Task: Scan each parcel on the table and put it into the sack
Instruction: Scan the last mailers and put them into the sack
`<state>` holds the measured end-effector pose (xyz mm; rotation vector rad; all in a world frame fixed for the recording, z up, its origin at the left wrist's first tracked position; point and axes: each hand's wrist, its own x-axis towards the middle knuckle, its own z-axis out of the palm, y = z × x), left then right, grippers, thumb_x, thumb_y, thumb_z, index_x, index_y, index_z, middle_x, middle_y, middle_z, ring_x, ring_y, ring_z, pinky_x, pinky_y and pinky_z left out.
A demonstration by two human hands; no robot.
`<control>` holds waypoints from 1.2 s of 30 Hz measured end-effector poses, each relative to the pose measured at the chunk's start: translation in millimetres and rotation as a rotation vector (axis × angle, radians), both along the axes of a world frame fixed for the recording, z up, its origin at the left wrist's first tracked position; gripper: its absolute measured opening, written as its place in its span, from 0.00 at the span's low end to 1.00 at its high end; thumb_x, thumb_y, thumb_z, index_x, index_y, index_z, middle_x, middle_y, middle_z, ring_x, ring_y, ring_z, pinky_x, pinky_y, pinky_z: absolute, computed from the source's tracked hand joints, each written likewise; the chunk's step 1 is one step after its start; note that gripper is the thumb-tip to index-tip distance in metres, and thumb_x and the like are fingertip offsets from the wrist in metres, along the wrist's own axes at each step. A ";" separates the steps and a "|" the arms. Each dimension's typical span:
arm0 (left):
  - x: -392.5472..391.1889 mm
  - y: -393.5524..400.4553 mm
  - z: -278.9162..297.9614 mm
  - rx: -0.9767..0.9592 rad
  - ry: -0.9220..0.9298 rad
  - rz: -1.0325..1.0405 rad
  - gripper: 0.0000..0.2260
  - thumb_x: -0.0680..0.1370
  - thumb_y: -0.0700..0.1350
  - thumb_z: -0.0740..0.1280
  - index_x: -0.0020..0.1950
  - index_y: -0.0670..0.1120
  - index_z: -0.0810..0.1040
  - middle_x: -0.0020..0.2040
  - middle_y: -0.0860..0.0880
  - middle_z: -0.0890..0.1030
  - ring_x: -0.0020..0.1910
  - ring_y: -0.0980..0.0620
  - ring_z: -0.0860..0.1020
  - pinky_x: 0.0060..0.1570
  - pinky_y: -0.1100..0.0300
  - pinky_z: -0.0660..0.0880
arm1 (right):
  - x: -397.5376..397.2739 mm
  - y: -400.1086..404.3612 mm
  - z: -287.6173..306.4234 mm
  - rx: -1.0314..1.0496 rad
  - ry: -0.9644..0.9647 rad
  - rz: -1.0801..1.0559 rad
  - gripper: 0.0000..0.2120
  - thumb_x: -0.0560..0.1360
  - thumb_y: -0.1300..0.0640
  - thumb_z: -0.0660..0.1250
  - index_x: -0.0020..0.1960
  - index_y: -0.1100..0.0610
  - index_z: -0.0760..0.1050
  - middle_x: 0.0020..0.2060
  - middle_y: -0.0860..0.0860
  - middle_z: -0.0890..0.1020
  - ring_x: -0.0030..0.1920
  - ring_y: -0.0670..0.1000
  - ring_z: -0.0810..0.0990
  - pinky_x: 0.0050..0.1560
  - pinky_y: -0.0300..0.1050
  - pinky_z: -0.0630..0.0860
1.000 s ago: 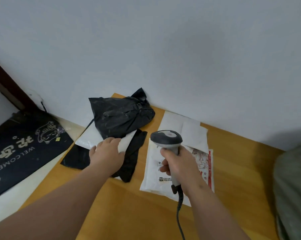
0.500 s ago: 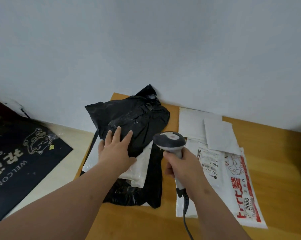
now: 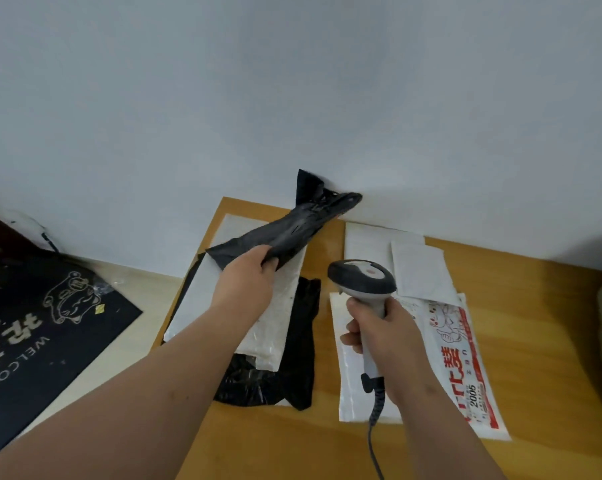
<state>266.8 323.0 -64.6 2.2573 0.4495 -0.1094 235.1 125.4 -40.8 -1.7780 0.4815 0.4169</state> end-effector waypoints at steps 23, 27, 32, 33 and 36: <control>-107.1 -132.3 60.1 -0.874 -0.044 0.361 0.06 0.83 0.40 0.62 0.58 0.46 0.76 0.54 0.40 0.83 0.51 0.38 0.83 0.53 0.38 0.79 | -115.2 -152.5 72.9 0.118 -0.128 0.053 0.04 0.77 0.55 0.68 0.47 0.55 0.77 0.33 0.52 0.81 0.32 0.49 0.82 0.40 0.47 0.78; -95.0 -124.5 66.4 -0.821 -0.047 0.293 0.06 0.82 0.39 0.63 0.54 0.47 0.78 0.49 0.43 0.84 0.45 0.43 0.84 0.40 0.52 0.79 | -121.2 -150.2 76.2 0.100 -0.146 0.129 0.01 0.77 0.57 0.68 0.47 0.55 0.77 0.35 0.53 0.80 0.32 0.49 0.81 0.39 0.45 0.78; -81.1 -108.6 77.3 -0.687 -0.050 0.176 0.08 0.81 0.38 0.64 0.52 0.49 0.80 0.49 0.44 0.85 0.47 0.44 0.84 0.45 0.50 0.80 | -126.6 -136.8 76.0 0.030 -0.227 0.248 0.02 0.76 0.58 0.67 0.46 0.52 0.77 0.32 0.49 0.80 0.31 0.48 0.81 0.39 0.45 0.80; -79.8 -105.7 79.1 -0.657 -0.050 0.152 0.08 0.81 0.38 0.64 0.52 0.50 0.80 0.49 0.44 0.85 0.49 0.43 0.83 0.50 0.47 0.80 | -128.5 -133.3 75.8 0.032 -0.237 0.257 0.03 0.76 0.58 0.67 0.45 0.51 0.77 0.31 0.47 0.80 0.31 0.47 0.81 0.38 0.42 0.78; -75.9 -98.7 83.2 -0.597 -0.059 0.111 0.08 0.80 0.39 0.65 0.50 0.50 0.81 0.49 0.44 0.85 0.50 0.41 0.83 0.57 0.42 0.78 | -132.7 -123.7 75.9 0.025 -0.255 0.269 0.04 0.75 0.60 0.67 0.45 0.52 0.77 0.29 0.44 0.78 0.30 0.45 0.79 0.36 0.39 0.76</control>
